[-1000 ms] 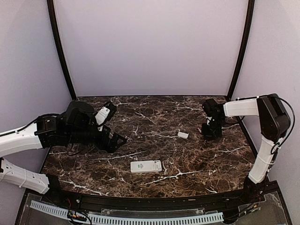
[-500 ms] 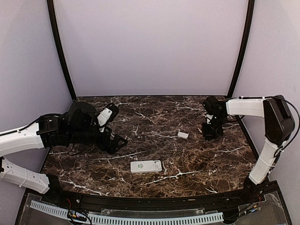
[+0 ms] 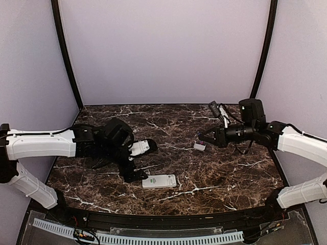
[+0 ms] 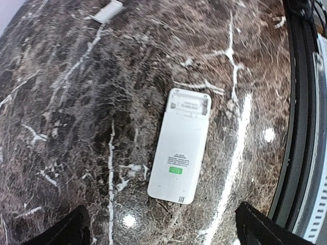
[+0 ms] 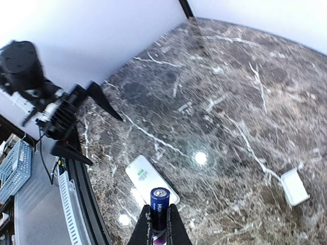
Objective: Load the batteries into the remote control
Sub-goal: Pick up the battery at the center of the board, then adjust the remote control without batteries at the center of the board.
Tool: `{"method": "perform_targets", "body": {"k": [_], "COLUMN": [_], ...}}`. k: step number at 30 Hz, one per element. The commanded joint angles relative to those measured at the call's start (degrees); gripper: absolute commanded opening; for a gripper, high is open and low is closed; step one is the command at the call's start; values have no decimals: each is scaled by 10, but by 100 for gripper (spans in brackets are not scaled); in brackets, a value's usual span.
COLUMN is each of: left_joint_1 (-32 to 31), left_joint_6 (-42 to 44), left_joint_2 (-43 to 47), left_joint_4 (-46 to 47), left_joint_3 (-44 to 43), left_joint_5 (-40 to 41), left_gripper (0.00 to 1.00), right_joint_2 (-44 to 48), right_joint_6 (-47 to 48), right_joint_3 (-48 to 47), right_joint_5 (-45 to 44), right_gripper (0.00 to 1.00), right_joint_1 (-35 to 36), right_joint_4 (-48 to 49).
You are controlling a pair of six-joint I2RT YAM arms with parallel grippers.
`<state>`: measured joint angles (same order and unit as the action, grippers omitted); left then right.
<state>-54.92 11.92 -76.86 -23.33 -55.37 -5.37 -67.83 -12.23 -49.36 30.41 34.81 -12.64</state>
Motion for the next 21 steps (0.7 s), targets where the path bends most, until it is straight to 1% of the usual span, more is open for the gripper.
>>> {"method": "perform_targets", "body": {"k": [1,4,7,12,18,21], "left_joint_1": [-4,-5,-4,-4,-4,-4], "left_joint_6": [147,183,207,208,186,178], "left_joint_2": [-46,-80,-113,-158,-210,-225], "left_joint_4": [-25,-26,-13,49,65,81], "left_joint_3": [-7,-8,-4,4,-3,1], "left_joint_5": [-64,-116,-133,-103,-96,-84], "left_gripper": [99,99,99,99,99,97], "right_joint_2": [45,53,49,30,0,-21], "right_joint_6": [38,48,52,12,-43,-57], "right_joint_3": [50,82,91,95,113,104], "right_joint_5": [116,133,122,73,25,-8], "right_gripper": [0,0,0,0,0,0], "right_joint_1": [6,9,9,12,26,49], "right_joint_4": [185,221,209,197,231,219]}}
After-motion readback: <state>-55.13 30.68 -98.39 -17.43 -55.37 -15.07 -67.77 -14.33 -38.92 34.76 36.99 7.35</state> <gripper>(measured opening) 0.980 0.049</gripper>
